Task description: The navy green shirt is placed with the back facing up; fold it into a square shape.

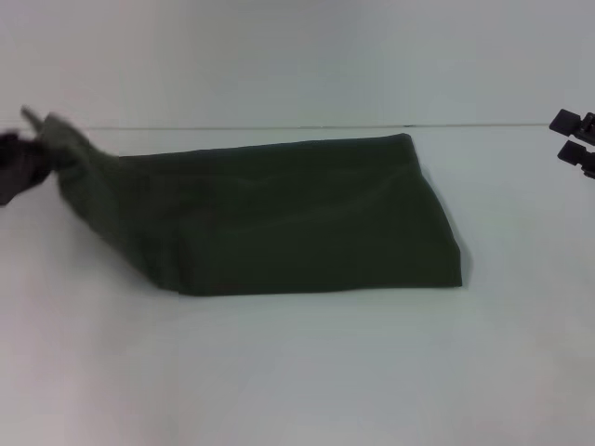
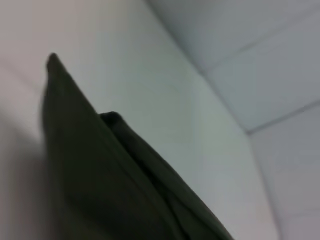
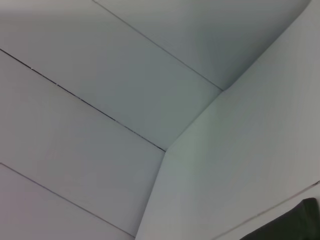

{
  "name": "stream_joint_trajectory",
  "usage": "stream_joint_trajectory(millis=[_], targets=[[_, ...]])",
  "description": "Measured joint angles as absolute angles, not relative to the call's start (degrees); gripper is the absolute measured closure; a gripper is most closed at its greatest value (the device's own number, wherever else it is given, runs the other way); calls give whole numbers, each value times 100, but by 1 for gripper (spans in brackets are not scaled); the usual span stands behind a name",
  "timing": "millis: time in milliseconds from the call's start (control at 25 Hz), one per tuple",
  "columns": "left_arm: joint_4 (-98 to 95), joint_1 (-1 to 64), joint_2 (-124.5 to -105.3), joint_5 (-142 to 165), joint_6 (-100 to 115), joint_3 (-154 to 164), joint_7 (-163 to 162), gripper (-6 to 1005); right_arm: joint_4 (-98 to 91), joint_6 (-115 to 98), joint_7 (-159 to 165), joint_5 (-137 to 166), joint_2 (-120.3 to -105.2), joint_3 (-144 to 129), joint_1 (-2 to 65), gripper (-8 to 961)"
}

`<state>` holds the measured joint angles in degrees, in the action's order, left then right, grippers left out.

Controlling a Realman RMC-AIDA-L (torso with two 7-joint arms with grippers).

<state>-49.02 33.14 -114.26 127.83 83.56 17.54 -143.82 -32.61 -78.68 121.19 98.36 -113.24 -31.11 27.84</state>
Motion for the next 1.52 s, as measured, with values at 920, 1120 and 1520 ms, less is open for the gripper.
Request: stream_joint_trajectory(millis=[920,1120,1520], targets=[[-3745,4852,-12446,10890,5724,6204,-13575,939,-2942,-7629,11991,9859,-11356,-3134,2858,129],[-3649,4891,-12449,10222,5251,7268,-12937,928,-2893,-7564,11970,9860,-11346,-3164,2899,129],[-5066,3836,-12402,9562,6934,6144,-12647,752,-2920,-7540,11994,9895,-11274,-3210,2934,129]])
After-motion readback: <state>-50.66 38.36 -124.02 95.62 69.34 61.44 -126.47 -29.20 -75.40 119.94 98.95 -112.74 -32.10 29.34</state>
